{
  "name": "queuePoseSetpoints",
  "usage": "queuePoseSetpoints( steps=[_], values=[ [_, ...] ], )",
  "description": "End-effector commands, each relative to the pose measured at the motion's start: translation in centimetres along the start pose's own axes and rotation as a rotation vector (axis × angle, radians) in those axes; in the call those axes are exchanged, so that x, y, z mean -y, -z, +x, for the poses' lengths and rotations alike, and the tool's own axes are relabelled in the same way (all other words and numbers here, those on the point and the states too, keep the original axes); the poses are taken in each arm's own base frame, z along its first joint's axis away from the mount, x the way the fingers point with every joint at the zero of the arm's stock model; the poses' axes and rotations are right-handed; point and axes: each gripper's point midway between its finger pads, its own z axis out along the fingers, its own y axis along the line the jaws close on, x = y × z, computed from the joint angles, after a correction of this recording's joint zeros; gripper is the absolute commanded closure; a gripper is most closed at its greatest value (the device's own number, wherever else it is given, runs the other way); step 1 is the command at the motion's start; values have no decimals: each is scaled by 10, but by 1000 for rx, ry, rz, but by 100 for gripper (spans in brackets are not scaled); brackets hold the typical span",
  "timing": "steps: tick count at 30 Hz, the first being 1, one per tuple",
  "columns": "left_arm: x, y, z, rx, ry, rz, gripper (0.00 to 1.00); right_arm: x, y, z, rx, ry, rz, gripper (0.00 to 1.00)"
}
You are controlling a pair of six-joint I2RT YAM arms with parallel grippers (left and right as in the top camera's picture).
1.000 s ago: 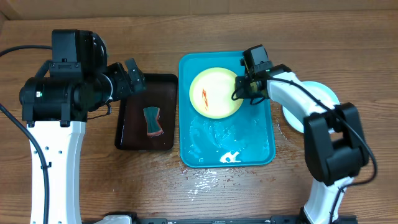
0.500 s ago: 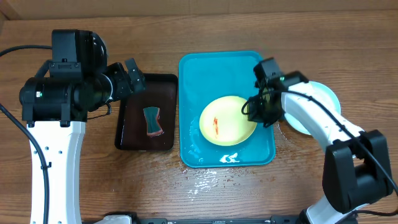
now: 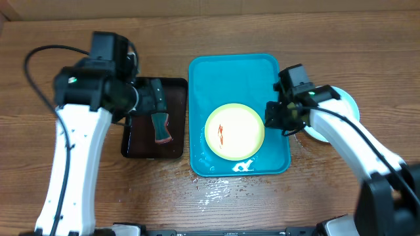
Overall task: Clean dirty plates on tray and stack at the side
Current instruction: 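Grasp the sauce-smeared yellow plate rim with the right gripper and slide it down, then grasp the sponge with the left gripper and carry it onto the yellow plate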
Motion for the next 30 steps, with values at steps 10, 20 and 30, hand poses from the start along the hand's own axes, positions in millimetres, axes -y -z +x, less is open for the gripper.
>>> queuePoseSetpoints(
  steps=[10,20,30],
  values=[
    [-43,-181,24,-279,41,-226,46,3,36,2,60,44,30,71],
    [-51,-234,42,-392,89,-266,96,15,37,-3,87,-8,95,72],
    [-24,-163,-8,-273,55,-203,96,45,25,-8,89,-123,152,66]
  ],
)
